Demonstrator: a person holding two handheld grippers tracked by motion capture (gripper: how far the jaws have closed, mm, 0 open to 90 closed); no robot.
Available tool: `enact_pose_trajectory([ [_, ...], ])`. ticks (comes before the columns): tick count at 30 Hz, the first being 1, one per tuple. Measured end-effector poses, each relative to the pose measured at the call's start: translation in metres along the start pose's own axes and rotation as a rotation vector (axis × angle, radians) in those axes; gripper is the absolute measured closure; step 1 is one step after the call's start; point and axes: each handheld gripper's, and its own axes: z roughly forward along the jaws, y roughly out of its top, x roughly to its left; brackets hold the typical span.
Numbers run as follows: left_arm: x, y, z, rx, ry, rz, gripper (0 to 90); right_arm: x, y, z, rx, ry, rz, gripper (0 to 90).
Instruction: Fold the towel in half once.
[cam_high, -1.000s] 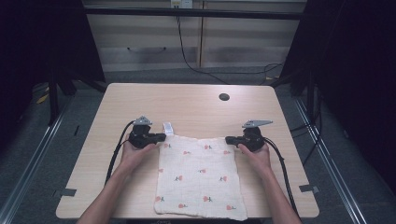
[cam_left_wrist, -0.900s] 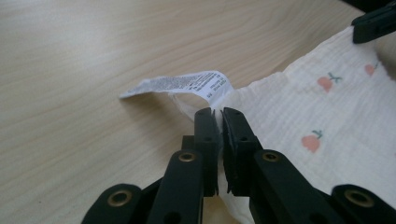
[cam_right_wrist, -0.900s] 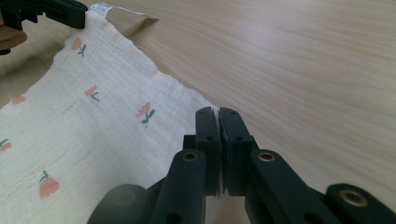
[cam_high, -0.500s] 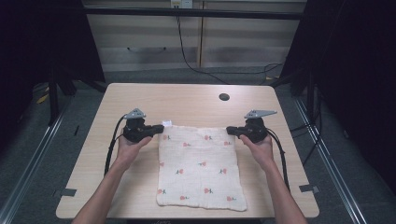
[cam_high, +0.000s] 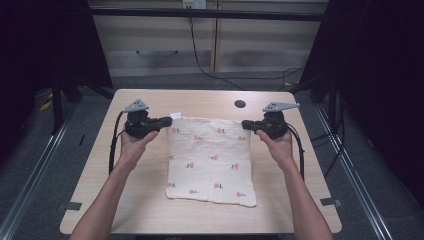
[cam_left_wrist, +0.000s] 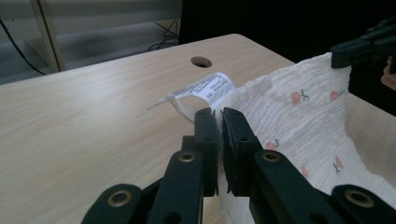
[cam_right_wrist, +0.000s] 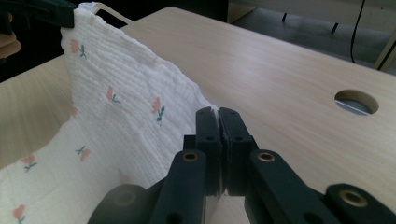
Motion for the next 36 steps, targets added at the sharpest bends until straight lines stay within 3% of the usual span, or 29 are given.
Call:
enact_pose_trajectory([
  [5,-0.008,0.011,-0.012,-0.023,0.003,0.042,85.2,0.002,0.009,-0.008,-0.052,0.006,-0.007,87.7],
  [7,-0.011,0.006,-0.012,-0.009,0.006,0.059,85.2,0.004,0.006,-0.006,-0.037,0.009,-0.016,87.7],
  [11,-0.007,-0.014,-0.006,0.010,0.000,0.028,85.1,0.003,-0.009,0.000,-0.006,0.012,-0.005,87.7],
  [13,-0.007,-0.024,-0.005,0.017,-0.019,0.036,85.1,0.003,-0.017,0.001,0.003,0.017,-0.008,87.7],
  [17,-0.011,-0.040,-0.008,0.027,-0.044,0.036,85.1,0.006,-0.029,-0.008,0.005,0.026,-0.023,87.6],
  [31,-0.034,-0.054,-0.029,0.035,-0.067,0.074,85.2,0.036,-0.052,-0.037,0.035,0.059,-0.086,87.5],
  [36,-0.041,-0.065,-0.029,0.069,-0.067,0.085,85.2,0.043,-0.061,-0.039,0.061,0.070,-0.097,87.5],
])
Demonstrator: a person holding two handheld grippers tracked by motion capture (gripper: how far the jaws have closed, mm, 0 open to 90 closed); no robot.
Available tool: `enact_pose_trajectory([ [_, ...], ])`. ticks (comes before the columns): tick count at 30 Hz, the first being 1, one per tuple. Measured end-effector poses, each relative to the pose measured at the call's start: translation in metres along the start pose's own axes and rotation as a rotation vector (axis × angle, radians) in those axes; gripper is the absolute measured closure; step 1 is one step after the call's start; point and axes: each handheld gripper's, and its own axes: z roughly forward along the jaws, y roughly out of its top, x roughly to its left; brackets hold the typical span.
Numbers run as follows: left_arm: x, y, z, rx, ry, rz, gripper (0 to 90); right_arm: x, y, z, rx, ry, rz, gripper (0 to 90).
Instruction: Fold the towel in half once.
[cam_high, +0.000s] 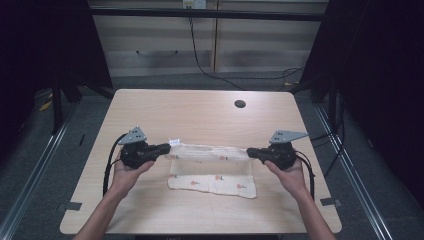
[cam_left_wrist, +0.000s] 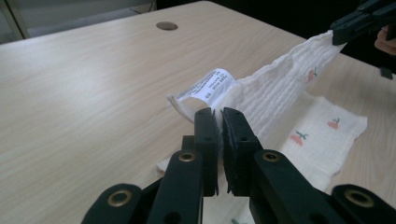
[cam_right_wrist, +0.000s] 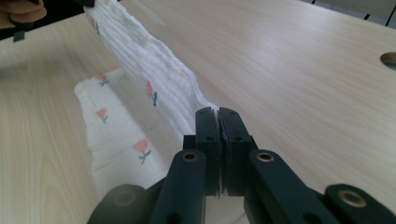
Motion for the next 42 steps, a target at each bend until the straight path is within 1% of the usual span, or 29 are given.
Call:
enact_pose_trajectory([
  [1,-0.001,-0.002,0.000,0.008,-0.004,-0.001,85.1,0.004,-0.005,0.000,0.012,0.000,-0.004,87.4],
  [2,-0.002,-0.005,0.000,0.018,-0.009,0.002,85.1,0.004,-0.005,0.000,0.012,0.000,-0.004,87.4],
  [3,-0.004,-0.011,-0.001,0.032,-0.015,0.001,85.2,0.007,-0.009,-0.001,0.010,0.005,0.008,87.4],
  [5,-0.004,-0.014,-0.002,0.029,-0.026,-0.013,85.2,0.008,-0.013,-0.002,0.013,0.011,0.013,87.4],
  [7,-0.004,-0.019,-0.002,0.036,-0.026,-0.019,85.2,0.009,-0.015,-0.002,0.013,0.017,0.015,87.4],
  [8,-0.005,-0.022,-0.002,0.041,-0.027,-0.020,85.2,0.011,-0.017,-0.002,0.023,0.017,0.015,87.4],
  [9,-0.008,-0.025,-0.001,0.063,-0.030,-0.005,85.2,0.014,-0.021,0.000,0.035,0.021,0.018,87.3],
  [10,-0.008,-0.025,-0.001,0.063,-0.030,-0.005,85.2,0.014,-0.021,0.000,0.035,0.021,0.018,87.3],
  [11,-0.011,-0.029,0.000,0.073,-0.044,-0.019,85.1,0.018,-0.026,0.000,0.047,0.022,0.017,87.1],
  [12,-0.011,-0.029,0.000,0.073,-0.044,-0.019,85.1,0.019,-0.028,0.000,0.053,0.029,0.026,87.1],
  [14,-0.014,-0.033,-0.001,0.085,-0.052,-0.020,85.1,0.022,-0.032,0.000,0.073,0.032,0.017,87.0],
  [16,-0.015,-0.034,-0.002,0.088,-0.057,-0.020,85.1,0.024,-0.035,-0.001,0.077,0.037,0.020,86.9],
  [18,-0.019,-0.042,-0.005,0.109,-0.052,-0.010,85.1,0.027,-0.043,-0.002,0.082,0.044,0.033,86.7],
  [19,-0.019,-0.042,-0.005,0.109,-0.052,-0.010,85.1,0.027,-0.043,-0.002,0.082,0.044,0.033,86.7],
  [20,-0.020,-0.045,-0.005,0.117,-0.059,-0.007,85.1,0.029,-0.048,0.000,0.092,0.047,0.035,86.3],
  [22,-0.024,-0.052,-0.004,0.130,-0.067,-0.003,85.1,0.029,-0.050,0.001,0.100,0.041,0.036,86.3],
  [23,-0.027,-0.056,-0.001,0.150,-0.078,0.004,85.0,0.031,-0.054,0.003,0.113,0.044,0.043,86.0],
  [24,-0.028,-0.058,0.000,0.156,-0.081,0.004,84.9,0.032,-0.056,0.003,0.121,0.043,0.035,85.6],
  [26,-0.028,-0.060,0.000,0.163,-0.085,0.004,84.9,0.032,-0.057,0.003,0.124,0.043,0.039,85.4],
  [27,-0.028,-0.061,0.001,0.166,-0.082,0.003,84.8,0.033,-0.058,0.002,0.124,0.042,0.041,84.4],
  [29,-0.028,-0.064,0.002,0.182,-0.077,0.000,84.3,0.034,-0.060,0.001,0.125,0.038,0.040,78.5],
  [30,-0.028,-0.065,0.003,0.192,-0.067,-0.005,83.2,0.035,-0.060,0.001,0.130,0.033,0.045,78.8],
  [31,-0.029,-0.067,0.004,0.205,-0.070,0.002,82.7,0.036,-0.062,0.000,0.134,0.035,0.044,77.3],
  [33,-0.031,-0.067,0.003,0.203,-0.085,0.000,81.3,0.038,-0.063,-0.001,0.136,0.041,0.044,75.8],
  [36,-0.033,-0.066,0.002,0.197,-0.092,-0.005,78.6,0.039,-0.065,-0.002,0.136,0.037,0.046,74.9],
  [38,-0.034,-0.066,0.000,0.191,-0.097,-0.002,77.0,0.040,-0.065,-0.003,0.134,0.038,0.051,71.4],
  [39,-0.034,-0.065,-0.002,0.178,-0.109,-0.013,73.5,0.041,-0.066,-0.006,0.130,0.043,0.056,72.0],
  [41,-0.035,-0.064,-0.003,0.170,-0.105,-0.015,73.4,0.042,-0.067,-0.007,0.131,0.040,0.055,71.3],
  [42,-0.034,-0.063,-0.005,0.159,-0.107,-0.016,71.5,0.043,-0.067,-0.009,0.127,0.046,0.052,71.0],
])
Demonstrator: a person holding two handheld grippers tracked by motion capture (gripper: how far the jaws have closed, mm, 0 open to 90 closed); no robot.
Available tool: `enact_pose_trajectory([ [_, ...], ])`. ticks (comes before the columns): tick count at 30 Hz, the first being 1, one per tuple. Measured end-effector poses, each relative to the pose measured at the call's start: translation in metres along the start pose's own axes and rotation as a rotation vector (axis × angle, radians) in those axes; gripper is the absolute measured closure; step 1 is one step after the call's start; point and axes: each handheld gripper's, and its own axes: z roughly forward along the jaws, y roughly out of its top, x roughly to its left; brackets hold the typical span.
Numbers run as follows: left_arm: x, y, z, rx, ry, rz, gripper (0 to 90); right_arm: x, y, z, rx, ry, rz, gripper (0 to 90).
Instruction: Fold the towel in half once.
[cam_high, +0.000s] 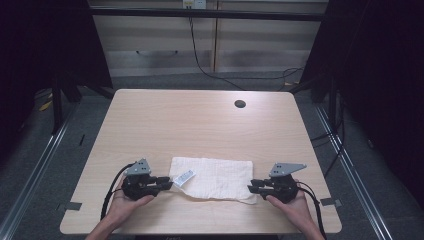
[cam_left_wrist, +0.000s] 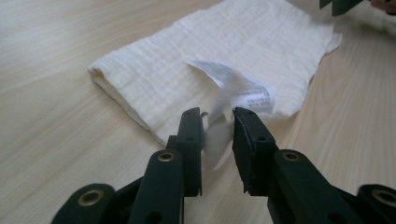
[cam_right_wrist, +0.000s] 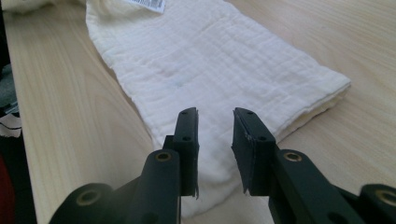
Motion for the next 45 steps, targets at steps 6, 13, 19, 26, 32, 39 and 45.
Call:
enact_pose_trajectory([
  [6,0.011,0.002,-0.011,-0.054,0.007,-0.052,64.3,-0.002,0.001,-0.004,-0.025,-0.008,0.009,70.0],
  [13,0.017,0.005,-0.017,-0.100,0.008,-0.080,61.7,-0.003,0.004,-0.002,-0.031,-0.010,0.005,71.5],
  [19,0.024,0.009,-0.017,-0.114,0.044,-0.100,64.6,-0.006,0.008,0.002,-0.025,-0.013,0.002,72.8],
  [26,0.027,0.022,0.013,-0.012,0.047,-0.037,66.6,-0.028,0.027,0.000,-0.051,-0.056,0.009,76.4],
  [32,0.031,0.026,0.037,0.052,0.065,-0.006,72.7,-0.061,0.039,0.028,-0.013,-0.079,0.048,74.7],
  [39,0.035,0.014,0.040,0.062,0.064,-0.008,76.2,-0.077,0.035,0.050,0.039,-0.087,0.081,67.4],
  [45,0.035,0.013,0.040,0.062,0.065,0.002,77.0,-0.077,0.033,0.056,0.054,-0.097,0.063,62.8],
])
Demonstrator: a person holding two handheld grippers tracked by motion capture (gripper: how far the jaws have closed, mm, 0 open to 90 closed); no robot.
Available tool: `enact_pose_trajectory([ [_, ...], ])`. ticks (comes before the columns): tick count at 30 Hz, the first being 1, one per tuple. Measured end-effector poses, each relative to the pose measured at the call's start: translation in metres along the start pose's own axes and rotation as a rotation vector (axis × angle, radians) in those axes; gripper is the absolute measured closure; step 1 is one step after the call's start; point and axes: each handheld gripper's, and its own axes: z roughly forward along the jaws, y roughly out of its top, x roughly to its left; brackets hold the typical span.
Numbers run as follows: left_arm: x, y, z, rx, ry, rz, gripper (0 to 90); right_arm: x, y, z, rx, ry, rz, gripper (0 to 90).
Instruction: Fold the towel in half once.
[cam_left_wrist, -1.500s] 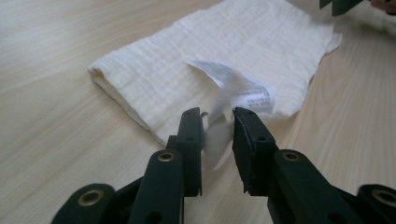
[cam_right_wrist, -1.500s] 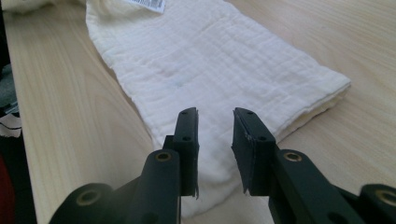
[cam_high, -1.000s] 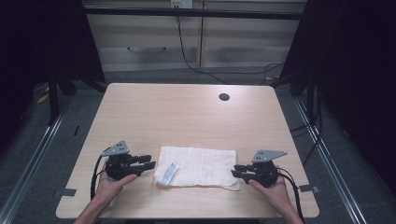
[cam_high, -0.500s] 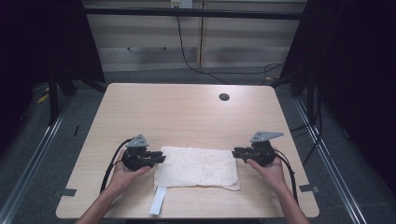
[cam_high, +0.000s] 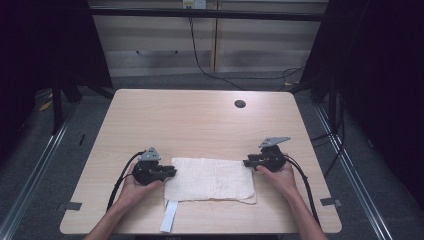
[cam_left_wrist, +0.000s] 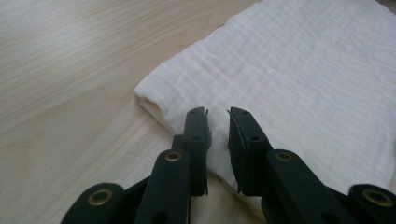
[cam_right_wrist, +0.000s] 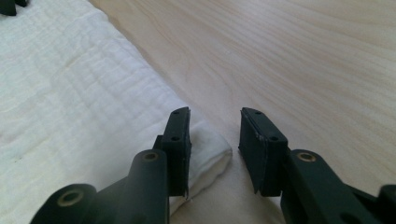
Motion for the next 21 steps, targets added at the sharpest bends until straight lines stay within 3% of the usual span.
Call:
enact_pose_trajectory([
  [3,-0.001,-0.001,0.000,-0.006,0.005,-0.006,77.0,0.000,-0.001,0.001,-0.002,0.011,-0.015,63.6],
  [6,-0.001,-0.002,0.000,-0.013,0.009,-0.011,77.0,0.002,-0.002,0.001,0.002,0.017,-0.045,73.6],
  [8,-0.001,-0.002,-0.001,-0.013,0.005,-0.014,77.0,0.003,-0.002,0.001,0.008,0.018,-0.035,84.2],
  [12,-0.002,-0.003,-0.003,-0.005,0.013,-0.003,77.0,0.003,-0.002,0.001,-0.003,0.012,-0.011,86.8],
  [16,-0.003,-0.006,-0.008,-0.001,-0.012,-0.014,76.0,0.004,-0.002,0.001,-0.002,0.010,-0.007,87.1],
  [19,-0.001,-0.004,-0.014,-0.026,0.008,-0.024,69.7,0.005,-0.001,0.002,-0.002,0.009,-0.002,87.1],
  [21,0.010,0.008,-0.024,-0.080,0.099,-0.025,63.0,0.004,-0.001,0.002,-0.003,0.010,0.000,87.0],
])
